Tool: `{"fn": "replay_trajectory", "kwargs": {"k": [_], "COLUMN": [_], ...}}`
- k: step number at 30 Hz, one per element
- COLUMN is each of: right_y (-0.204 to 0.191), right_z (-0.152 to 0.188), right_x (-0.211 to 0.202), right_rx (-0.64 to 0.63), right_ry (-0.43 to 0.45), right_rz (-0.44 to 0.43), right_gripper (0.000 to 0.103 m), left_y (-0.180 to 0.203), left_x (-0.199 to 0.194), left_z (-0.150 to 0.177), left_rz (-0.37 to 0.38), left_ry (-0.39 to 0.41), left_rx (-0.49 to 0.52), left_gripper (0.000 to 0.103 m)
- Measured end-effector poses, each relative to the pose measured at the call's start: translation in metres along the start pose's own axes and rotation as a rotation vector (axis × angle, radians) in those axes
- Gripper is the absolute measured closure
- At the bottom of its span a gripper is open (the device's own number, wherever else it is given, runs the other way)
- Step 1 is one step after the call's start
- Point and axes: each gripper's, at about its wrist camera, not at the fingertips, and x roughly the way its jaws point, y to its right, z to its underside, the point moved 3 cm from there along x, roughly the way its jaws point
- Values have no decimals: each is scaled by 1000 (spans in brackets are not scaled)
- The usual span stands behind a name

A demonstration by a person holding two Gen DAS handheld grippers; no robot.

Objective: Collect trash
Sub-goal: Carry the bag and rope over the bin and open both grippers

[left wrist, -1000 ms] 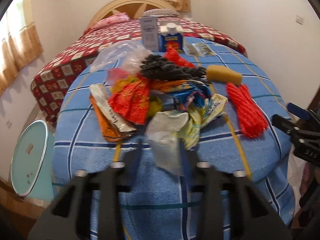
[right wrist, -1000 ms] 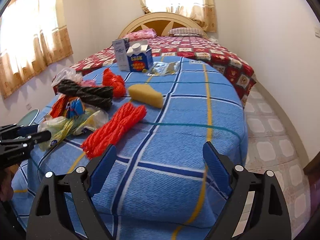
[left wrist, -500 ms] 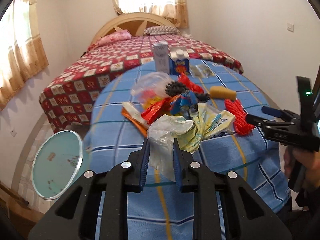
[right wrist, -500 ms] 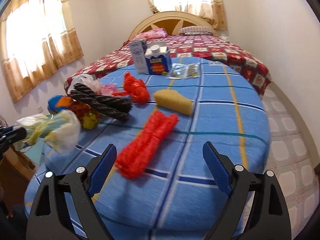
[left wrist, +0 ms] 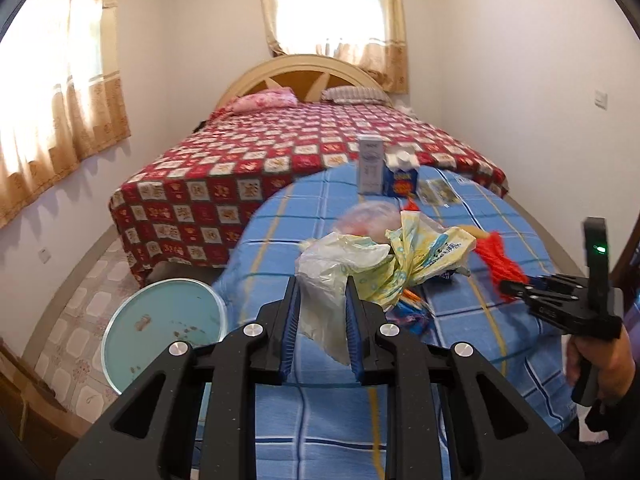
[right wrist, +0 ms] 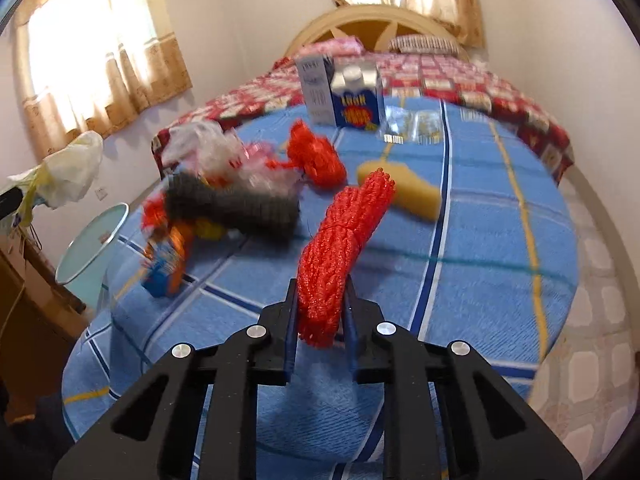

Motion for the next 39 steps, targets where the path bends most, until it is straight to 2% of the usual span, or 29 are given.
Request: {"fn": "replay_trajectory", "kwargs": {"k": [5, 8, 18, 27, 39], "right_y": [-20, -42, -129, -205, -258], "right_z": [-17, -30, -63, -77, -80], "right_x": [-17, -19, 14, 54, 101], "right_rx": [-58, -106, -275, -438, -529], "right_ry": [72, 111, 140, 101, 63], "right_rz": [-16, -59, -204, -309, -356], "right_gripper": [83, 83, 83, 83, 83], "left_y": [-34, -58, -126, -172, -202], "left_x": [7, 17, 39, 47, 44], "left_z": [2, 11, 39, 57, 67], "left_rz": [-104, -182, -366, -460, -535], "left_ry": [-14, -41, -119, -159, -170], "left_rx": [-28, -48, -98, -139, -163], "left_gripper": [82, 82, 82, 82, 82]}}
